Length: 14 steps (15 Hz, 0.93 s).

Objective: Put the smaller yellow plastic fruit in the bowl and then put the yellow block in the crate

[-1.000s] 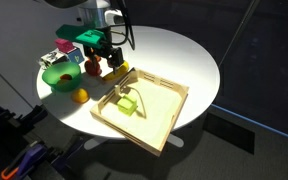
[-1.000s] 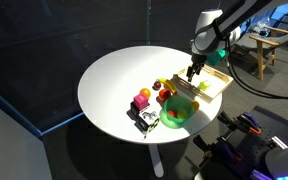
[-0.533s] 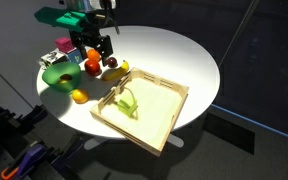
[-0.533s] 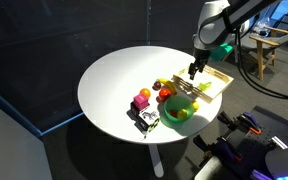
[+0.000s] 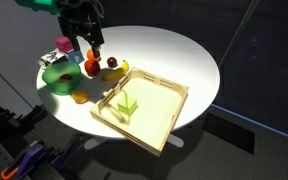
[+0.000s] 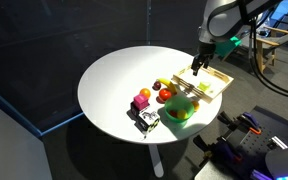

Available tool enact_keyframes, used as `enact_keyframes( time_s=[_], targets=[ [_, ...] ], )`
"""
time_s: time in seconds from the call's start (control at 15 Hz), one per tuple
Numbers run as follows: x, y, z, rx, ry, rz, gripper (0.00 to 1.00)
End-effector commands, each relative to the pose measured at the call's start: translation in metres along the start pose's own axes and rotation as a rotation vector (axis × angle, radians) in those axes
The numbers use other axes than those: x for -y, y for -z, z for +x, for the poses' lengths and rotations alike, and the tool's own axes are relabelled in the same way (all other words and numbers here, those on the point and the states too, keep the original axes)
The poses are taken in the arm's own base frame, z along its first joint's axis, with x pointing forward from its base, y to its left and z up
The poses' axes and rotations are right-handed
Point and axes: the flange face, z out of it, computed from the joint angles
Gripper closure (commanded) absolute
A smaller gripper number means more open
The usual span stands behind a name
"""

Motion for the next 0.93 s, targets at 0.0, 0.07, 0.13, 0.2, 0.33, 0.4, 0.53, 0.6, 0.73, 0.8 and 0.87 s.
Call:
enact_keyframes(
  time_s=[0.0,0.07,0.13,0.2,0.33,0.4,0.53,0.6,0.73,0.8,0.87],
  targets=[
    [0.009,0.022,-0.02,-0.009,-0.033,-0.009,0.0],
    [0.011,0.026,-0.023,-0.014,-0.034,-0.006,0.0],
    [0.013,0.031,-0.027,-0.022,-0.034,-0.004,0.0],
    [0.015,0.034,-0.031,-0.028,-0.033,-0.004,0.0],
    [0.018,0.043,-0.038,-0.044,-0.03,-0.003,0.0],
    [0.019,0.048,-0.041,-0.049,-0.029,-0.002,0.0],
    [0.019,0.06,-0.047,-0.055,-0.033,0.003,0.0],
    [0.019,0.066,-0.049,-0.052,-0.033,0.01,0.0],
    [0.021,0.078,-0.052,-0.046,-0.033,0.023,0.0],
    [0.022,0.084,-0.052,-0.048,-0.039,0.025,0.0],
    [0.024,0.09,-0.053,-0.047,-0.04,0.028,0.0]
  ],
)
